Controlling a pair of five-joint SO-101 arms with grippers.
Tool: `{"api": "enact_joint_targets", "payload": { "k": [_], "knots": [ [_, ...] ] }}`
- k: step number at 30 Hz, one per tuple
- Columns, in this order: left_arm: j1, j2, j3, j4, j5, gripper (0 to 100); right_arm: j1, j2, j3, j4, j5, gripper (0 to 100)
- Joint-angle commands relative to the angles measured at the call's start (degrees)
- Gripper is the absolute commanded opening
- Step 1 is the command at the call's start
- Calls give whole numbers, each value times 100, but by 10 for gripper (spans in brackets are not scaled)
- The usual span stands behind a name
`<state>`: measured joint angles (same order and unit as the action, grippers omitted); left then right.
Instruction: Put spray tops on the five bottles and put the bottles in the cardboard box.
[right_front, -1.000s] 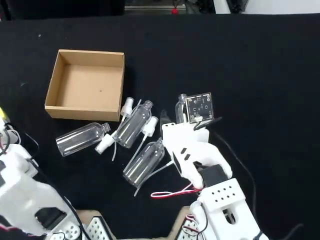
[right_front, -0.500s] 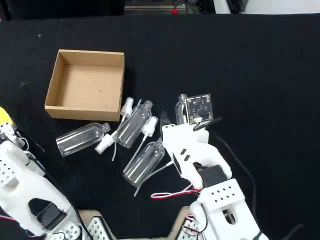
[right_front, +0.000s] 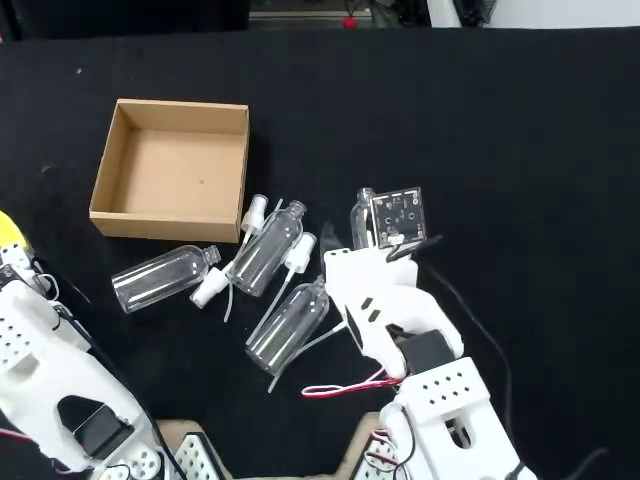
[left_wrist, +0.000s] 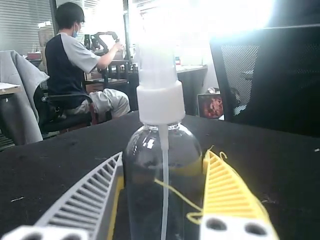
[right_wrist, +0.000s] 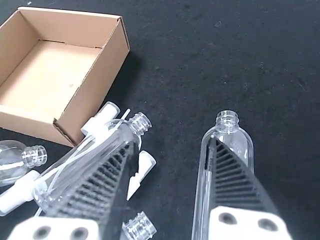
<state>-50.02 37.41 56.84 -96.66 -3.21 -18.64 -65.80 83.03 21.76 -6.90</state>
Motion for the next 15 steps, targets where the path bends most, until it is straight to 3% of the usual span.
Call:
{"api": "enact_joint_targets", "payload": {
  "k": [1, 4, 9, 15],
  "knots": [
    [127, 18, -48, -44, 26, 164, 88, -48, -57, -176, -53, 212],
    [127, 18, -22, -44, 35, 184, 88, -48, -57, -176, -53, 212],
    [145, 18, -22, -18, 88, 349, 88, -48, -57, -176, -53, 212],
    [57, -35, -22, -18, 62, 304, 88, -48, -57, -176, -53, 212]
  ]
}}
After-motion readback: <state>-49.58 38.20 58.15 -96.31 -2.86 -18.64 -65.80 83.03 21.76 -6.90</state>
